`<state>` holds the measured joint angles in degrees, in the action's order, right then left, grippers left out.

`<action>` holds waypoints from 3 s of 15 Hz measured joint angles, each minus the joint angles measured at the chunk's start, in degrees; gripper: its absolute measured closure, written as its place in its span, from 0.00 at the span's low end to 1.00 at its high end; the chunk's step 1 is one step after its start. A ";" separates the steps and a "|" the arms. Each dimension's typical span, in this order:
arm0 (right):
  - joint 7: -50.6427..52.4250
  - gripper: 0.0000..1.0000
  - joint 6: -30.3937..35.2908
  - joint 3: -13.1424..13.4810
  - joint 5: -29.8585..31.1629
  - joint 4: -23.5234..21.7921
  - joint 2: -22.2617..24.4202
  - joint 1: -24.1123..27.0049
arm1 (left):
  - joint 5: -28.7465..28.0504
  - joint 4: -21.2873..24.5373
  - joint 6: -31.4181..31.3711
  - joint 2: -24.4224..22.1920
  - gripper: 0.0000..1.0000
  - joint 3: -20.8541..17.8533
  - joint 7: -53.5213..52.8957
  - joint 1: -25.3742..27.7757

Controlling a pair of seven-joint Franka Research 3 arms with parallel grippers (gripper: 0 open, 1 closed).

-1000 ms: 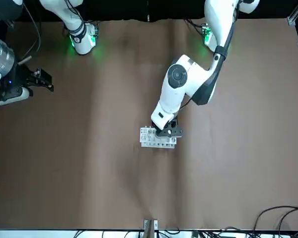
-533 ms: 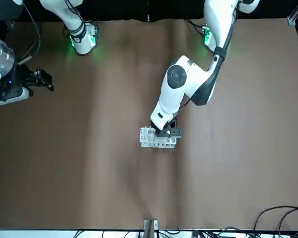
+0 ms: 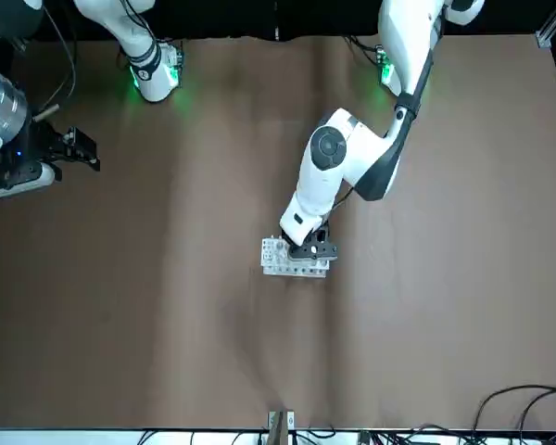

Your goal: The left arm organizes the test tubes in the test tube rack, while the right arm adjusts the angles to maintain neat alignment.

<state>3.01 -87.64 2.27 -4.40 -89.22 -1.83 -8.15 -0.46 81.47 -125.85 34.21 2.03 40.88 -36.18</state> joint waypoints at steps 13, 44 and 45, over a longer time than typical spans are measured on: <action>0.00 0.00 0.01 0.00 0.00 0.00 0.00 0.00 | 0.00 -0.04 -1.73 0.51 0.36 -0.01 0.00 0.07; -18.20 0.40 -27.01 -1.14 -7.06 0.96 -25.78 -29.42 | -2.08 1.72 37.13 -28.26 0.00 -0.71 -33.72 25.27; -19.36 0.50 -27.02 -1.02 -7.06 1.81 -26.43 -29.41 | -2.15 1.73 37.13 -28.27 0.00 -0.71 -33.69 25.27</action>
<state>-16.35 -114.66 1.25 -11.46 -87.42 -28.26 -37.56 -2.61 83.19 -88.72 5.94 1.32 7.19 -10.90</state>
